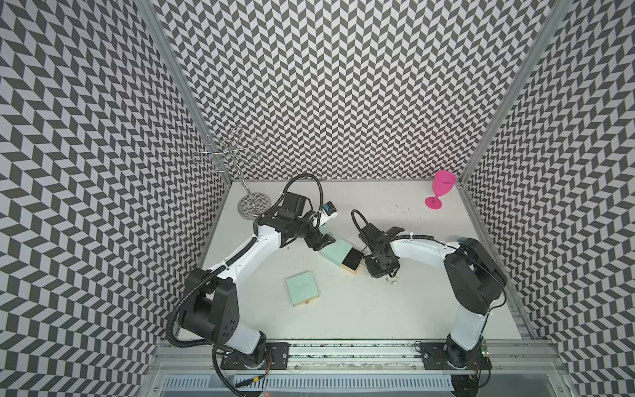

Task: Place the earrings into the drawer-style jewelry box
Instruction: Pick up the earring from the center of the board.

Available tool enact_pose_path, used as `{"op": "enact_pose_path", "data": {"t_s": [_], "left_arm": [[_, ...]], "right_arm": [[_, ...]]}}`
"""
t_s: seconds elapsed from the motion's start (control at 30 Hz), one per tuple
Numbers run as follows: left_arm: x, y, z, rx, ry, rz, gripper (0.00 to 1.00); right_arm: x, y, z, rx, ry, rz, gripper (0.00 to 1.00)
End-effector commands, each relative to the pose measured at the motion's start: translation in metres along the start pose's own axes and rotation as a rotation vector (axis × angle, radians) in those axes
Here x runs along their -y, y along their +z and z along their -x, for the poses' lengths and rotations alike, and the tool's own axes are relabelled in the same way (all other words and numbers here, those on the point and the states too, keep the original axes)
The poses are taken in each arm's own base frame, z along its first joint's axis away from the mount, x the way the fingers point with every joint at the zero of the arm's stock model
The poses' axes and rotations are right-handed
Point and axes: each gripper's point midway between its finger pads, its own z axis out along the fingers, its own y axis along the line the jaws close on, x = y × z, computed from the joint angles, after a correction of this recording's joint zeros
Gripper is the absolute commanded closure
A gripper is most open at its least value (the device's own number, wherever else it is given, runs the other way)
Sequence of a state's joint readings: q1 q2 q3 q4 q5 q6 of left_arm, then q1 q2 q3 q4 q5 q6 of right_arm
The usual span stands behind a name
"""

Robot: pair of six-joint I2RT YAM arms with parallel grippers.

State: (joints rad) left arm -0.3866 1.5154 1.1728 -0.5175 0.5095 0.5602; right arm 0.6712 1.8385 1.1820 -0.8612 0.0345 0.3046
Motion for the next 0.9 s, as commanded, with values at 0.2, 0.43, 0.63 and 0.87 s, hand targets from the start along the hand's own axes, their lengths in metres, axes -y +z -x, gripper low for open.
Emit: {"op": "enact_pose_path", "data": {"t_s": [0.2,0.43,0.63,0.87], "left_arm": [[0.008,-0.006,0.009,0.024,0.046,0.002,0.17],[0.011,-0.006,0.009,0.027,0.05,0.0,0.18],[0.013,-0.005,0.009,0.028,0.05,-0.002,0.17],[0.012,-0.008,0.011,0.029,0.062,0.006,0.17]], "right_arm": [[-0.002,-0.003,-0.009,-0.005,0.028,0.018,0.78],[-0.006,0.007,-0.023,-0.051,0.02,0.033,0.8],[-0.006,0.013,-0.025,-0.056,0.023,0.032,0.82],[-0.008,0.016,-0.027,-0.066,0.021,0.04,0.86]]}}
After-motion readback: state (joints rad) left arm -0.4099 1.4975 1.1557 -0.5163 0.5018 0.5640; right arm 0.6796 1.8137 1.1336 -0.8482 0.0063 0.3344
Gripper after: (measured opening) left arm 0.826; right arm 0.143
